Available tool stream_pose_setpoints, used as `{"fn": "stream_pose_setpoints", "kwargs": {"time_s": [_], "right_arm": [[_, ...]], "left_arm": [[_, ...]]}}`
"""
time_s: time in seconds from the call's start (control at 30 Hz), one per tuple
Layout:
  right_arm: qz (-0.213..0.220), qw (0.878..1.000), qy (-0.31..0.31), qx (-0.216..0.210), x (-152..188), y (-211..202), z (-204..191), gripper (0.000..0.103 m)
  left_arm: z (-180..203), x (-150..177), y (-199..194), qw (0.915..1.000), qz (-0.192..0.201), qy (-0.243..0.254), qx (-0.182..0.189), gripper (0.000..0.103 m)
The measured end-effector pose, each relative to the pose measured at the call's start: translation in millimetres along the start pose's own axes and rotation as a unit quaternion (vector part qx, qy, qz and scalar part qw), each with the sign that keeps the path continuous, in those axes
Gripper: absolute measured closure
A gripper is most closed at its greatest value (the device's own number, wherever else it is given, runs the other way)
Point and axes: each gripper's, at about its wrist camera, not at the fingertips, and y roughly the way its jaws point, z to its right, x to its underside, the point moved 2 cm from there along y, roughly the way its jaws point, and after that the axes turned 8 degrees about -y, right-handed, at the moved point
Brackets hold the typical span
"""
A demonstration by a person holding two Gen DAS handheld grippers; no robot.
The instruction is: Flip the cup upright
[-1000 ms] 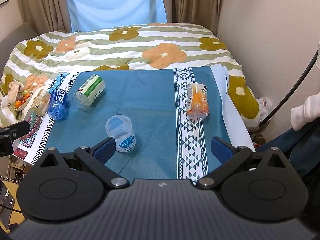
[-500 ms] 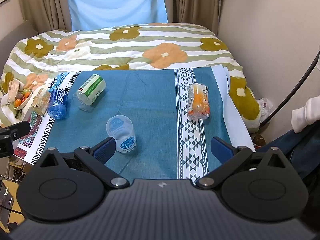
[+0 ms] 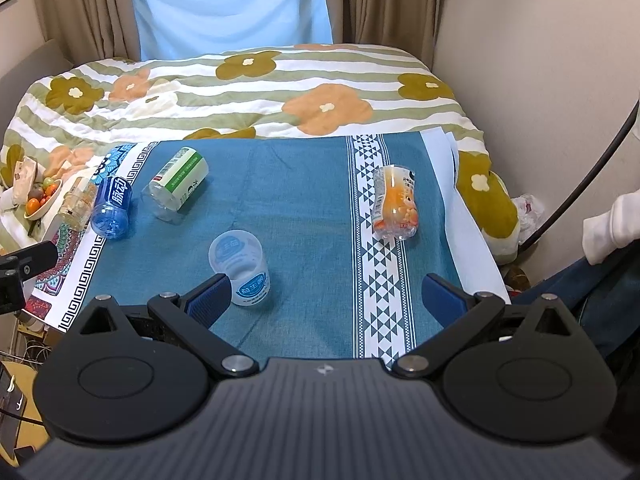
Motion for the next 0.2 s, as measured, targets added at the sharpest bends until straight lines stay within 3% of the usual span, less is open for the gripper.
{"fn": "stream_pose_setpoints", "kwargs": {"time_s": [0.2], "right_arm": [[0.001,1.000,0.001,0.000,-0.3,0.2,0.9,0.000]], "left_arm": [[-3.5,1.3,-0.5,1.0000,0.008,0.002,0.002,0.000]]}}
